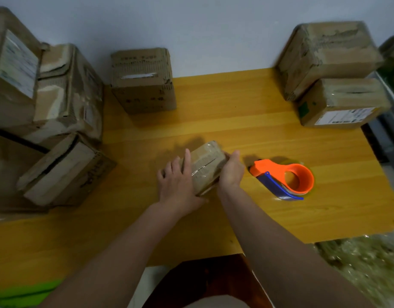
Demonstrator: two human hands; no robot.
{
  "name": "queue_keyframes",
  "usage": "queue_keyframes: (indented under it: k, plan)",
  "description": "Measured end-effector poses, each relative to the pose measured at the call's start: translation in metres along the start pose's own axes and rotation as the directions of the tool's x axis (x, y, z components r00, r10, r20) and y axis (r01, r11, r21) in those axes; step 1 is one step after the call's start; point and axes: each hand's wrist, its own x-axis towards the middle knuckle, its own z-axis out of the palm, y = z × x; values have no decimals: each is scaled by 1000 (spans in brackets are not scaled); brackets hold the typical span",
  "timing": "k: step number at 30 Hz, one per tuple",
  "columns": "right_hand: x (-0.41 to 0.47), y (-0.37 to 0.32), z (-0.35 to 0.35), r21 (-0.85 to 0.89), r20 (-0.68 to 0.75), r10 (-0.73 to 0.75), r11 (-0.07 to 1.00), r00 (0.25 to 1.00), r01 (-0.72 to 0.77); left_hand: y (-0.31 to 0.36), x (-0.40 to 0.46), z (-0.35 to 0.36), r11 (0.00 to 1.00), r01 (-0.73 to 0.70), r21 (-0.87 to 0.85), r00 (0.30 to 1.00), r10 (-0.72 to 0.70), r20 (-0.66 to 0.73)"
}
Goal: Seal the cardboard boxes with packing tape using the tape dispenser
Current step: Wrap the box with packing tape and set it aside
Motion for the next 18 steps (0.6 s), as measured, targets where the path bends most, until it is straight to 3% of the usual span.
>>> queue_keyframes:
  k: [3,7,13,16,18]
  plan:
    - [3,0,10,67,-70,65,996,995,-60,-19,-6,-3,994,-99,-42,990,103,94]
    - [15,1,9,-8,62,98,995,993,-98,-31,-17,-4,984,-169,-62,966,178,187]
    - [-9,18,-3,-136,202,-69,986,977,98,-7,-30,3,996,-82,42,990,76,120]
    - [-16,20,-18,-197,300,-19,977,954,82,16,-35,8,999,-4,-32,993,8,121]
    - [-9,10,-31,-300,368,-44,940,929,163,36,-35,13,990,48,-134,994,-34,104]
